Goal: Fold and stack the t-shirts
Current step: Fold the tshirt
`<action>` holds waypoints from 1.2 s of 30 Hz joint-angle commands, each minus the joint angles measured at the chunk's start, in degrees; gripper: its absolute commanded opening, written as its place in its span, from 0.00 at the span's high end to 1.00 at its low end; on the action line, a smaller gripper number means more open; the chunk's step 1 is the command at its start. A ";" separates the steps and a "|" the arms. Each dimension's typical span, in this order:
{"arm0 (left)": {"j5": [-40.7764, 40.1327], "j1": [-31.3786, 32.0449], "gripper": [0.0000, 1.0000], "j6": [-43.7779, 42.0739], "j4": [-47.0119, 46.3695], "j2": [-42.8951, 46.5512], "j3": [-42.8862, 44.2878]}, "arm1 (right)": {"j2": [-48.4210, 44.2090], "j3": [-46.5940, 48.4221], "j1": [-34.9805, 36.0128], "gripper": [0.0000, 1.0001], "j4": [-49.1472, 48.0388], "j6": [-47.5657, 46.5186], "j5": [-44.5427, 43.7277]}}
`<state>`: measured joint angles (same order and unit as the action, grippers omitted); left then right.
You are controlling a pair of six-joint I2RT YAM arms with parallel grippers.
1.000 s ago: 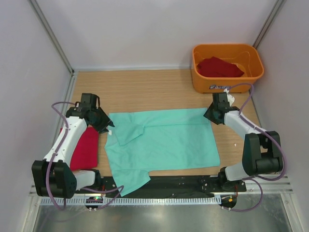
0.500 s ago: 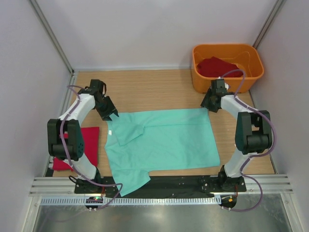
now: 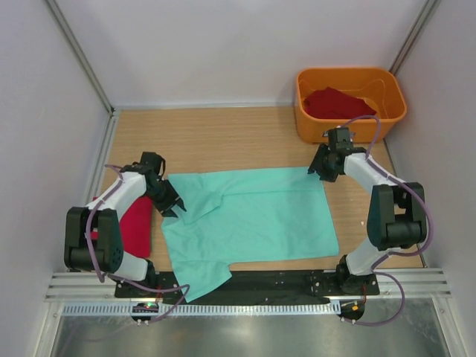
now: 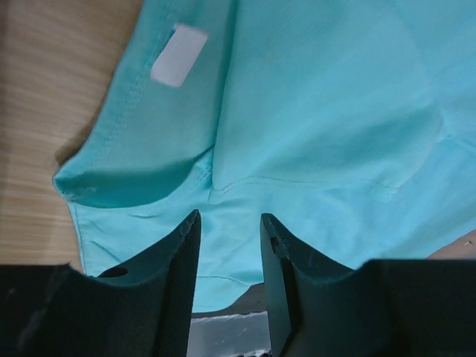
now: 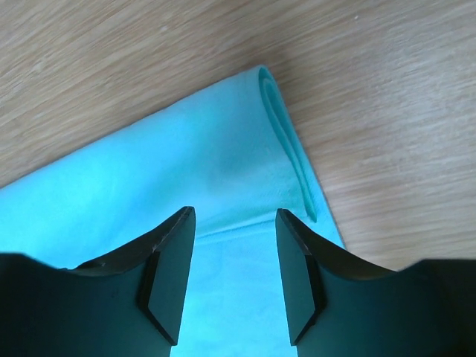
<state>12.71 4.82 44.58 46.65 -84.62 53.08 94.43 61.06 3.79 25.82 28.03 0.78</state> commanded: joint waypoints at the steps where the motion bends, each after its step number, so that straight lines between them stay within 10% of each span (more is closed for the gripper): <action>1: 2.49 0.98 0.61 5.16 -2.53 2.97 -3.59 | -6.00 -1.20 0.78 0.46 0.37 1.24 3.17; 36: -0.14 4.93 0.64 9.91 -7.45 -2.48 -7.56 | -11.46 -4.54 1.04 0.46 0.98 -0.43 4.06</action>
<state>12.53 8.99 53.84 39.55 -85.23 44.58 84.97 56.40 4.56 27.64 28.16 4.14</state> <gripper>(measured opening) 0.368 0.538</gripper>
